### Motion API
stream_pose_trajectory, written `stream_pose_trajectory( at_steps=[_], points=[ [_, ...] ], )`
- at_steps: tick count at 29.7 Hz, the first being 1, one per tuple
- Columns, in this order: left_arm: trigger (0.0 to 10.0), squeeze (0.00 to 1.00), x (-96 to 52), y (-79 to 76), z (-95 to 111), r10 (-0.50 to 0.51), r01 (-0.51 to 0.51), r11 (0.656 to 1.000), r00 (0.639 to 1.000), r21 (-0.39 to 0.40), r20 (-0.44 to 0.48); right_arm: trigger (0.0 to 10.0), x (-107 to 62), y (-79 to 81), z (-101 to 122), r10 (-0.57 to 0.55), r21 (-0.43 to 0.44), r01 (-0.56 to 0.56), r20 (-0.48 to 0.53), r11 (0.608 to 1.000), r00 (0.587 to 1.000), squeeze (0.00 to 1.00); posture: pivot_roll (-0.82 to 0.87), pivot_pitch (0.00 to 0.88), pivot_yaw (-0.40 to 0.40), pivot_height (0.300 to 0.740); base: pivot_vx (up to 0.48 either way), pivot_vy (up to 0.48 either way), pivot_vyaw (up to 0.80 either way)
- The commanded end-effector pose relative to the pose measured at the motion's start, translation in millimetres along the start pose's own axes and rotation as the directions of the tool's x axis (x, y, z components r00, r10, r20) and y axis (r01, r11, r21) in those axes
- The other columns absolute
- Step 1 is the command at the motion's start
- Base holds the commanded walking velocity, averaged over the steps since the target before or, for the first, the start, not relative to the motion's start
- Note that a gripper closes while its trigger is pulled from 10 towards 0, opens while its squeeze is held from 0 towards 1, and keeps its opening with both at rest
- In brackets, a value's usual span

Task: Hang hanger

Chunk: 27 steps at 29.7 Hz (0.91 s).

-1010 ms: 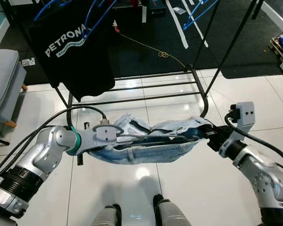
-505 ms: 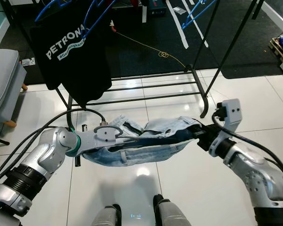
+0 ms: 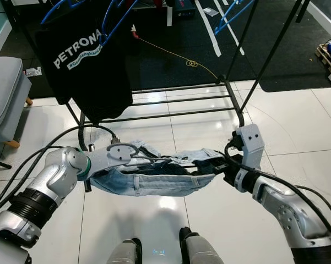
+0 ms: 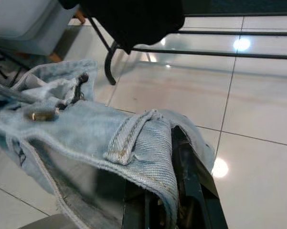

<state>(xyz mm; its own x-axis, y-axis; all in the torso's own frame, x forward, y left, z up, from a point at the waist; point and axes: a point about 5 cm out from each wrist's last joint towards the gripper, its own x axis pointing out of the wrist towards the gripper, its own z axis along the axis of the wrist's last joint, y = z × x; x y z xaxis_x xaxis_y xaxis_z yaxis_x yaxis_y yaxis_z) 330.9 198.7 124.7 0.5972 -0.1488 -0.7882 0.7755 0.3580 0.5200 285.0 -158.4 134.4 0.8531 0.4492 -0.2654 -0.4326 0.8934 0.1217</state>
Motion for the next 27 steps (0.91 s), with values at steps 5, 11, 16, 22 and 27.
stream_pose_trajectory(
  at_steps=[5, 11, 16, 22, 27],
  points=[
    [0.0, 0.0, 5.5, -15.7, 2.6, -0.042, 0.043, 0.997, 0.999, -0.065, 0.003, 0.0, 18.8, 9.0, 21.0, -0.08, 0.052, 0.073, 0.137, 0.996, 0.987, 0.0, -0.05, 0.154, 0.078, 0.74, 0.0, 0.0, 0.0],
    [0.0, 0.0, 6.7, -31.8, 18.4, -0.095, 0.096, 0.995, 0.994, -0.014, 0.045, 0.0, 35.9, 25.7, 48.0, -0.068, 0.112, 0.04, 0.263, 0.993, 0.962, 0.0, -0.05, 0.149, 0.075, 0.74, 0.0, 0.0, 0.0],
    [0.0, 0.0, 10.7, -42.0, 32.3, -0.106, 0.104, 0.994, 0.992, 0.026, 0.073, 0.0, 49.5, 68.6, 68.8, 0.152, -0.045, -0.145, 0.319, 0.988, 0.936, 0.0, -0.05, 0.147, 0.069, 0.74, 0.0, 0.0, 0.0],
    [0.0, 0.0, 8.7, -32.0, 32.0, -0.032, 0.034, 0.999, 0.995, -0.02, 0.091, 0.0, 48.3, 73.3, 53.9, 0.233, -0.22, -0.186, 0.212, 0.958, 0.949, 0.0, -0.05, 0.15, 0.063, 0.74, 0.0, 0.0, 0.0],
    [0.0, 0.0, 2.6, -18.7, 25.5, 0.026, -0.02, 0.998, 0.996, -0.065, 0.082, 0.0, 43.3, 56.1, 34.0, 0.19, -0.274, -0.156, 0.102, 0.949, 0.976, 0.0, -0.05, 0.154, 0.062, 0.74, 0.0, 0.0, 0.0]
  ],
)
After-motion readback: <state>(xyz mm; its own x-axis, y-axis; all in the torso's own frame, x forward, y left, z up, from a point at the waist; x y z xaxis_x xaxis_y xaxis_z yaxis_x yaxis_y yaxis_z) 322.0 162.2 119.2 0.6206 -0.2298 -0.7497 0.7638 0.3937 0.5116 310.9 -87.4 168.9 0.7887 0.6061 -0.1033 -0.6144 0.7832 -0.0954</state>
